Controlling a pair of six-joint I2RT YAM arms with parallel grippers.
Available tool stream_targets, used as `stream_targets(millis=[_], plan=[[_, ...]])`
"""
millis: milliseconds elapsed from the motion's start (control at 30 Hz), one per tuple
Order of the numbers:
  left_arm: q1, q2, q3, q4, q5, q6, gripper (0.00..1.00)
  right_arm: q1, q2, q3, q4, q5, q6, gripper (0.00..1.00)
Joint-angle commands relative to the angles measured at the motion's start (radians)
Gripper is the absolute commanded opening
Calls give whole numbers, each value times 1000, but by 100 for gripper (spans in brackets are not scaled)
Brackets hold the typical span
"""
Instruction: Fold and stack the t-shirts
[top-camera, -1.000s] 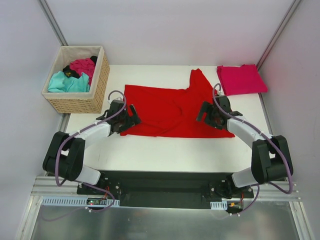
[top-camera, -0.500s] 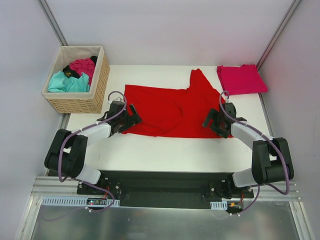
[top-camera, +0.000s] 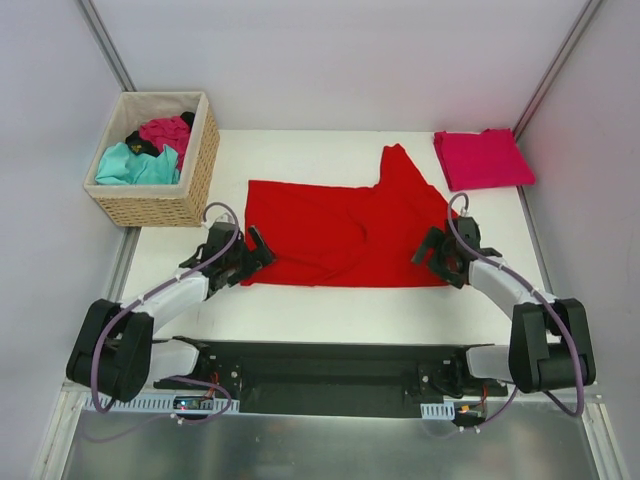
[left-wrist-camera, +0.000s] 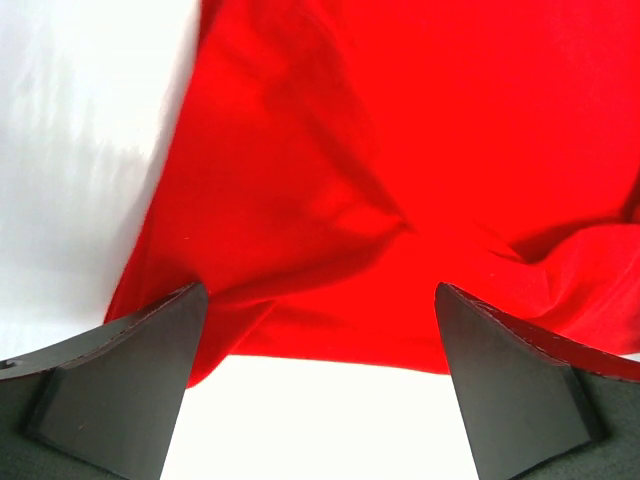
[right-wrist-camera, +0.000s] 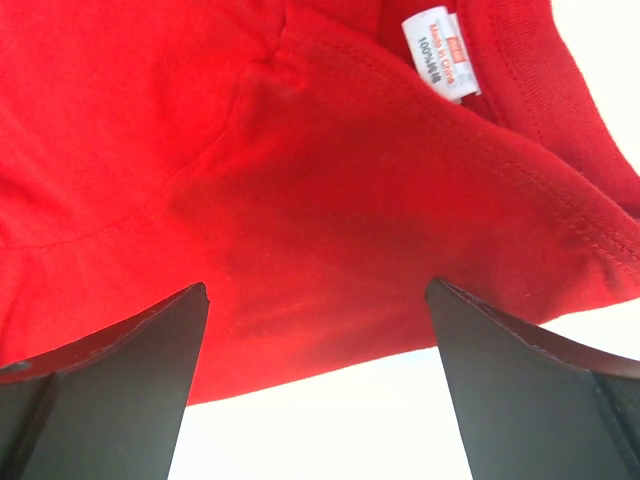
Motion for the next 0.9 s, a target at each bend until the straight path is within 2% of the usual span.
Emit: stream_targets(millis=[0, 333, 500, 667, 867], plan=[[14, -107, -61, -150, -75, -40, 99, -19, -50, -39, -90, 50, 3, 97], [14, -397, -101, -346, -127, -70, 99, -34, -224, -45, -198, 91, -22, 97], [13, -489, -8, -380, -121, -53, 99, -32, -339, 49, -225, 54, -36, 97], [10, -410, 155, -379, -106, -7, 99, -9, -322, 179, -216, 13, -36, 97], [-6, -229, 296, -331, -57, 38, 99, 38, -155, 307, -166, 5, -10, 97]])
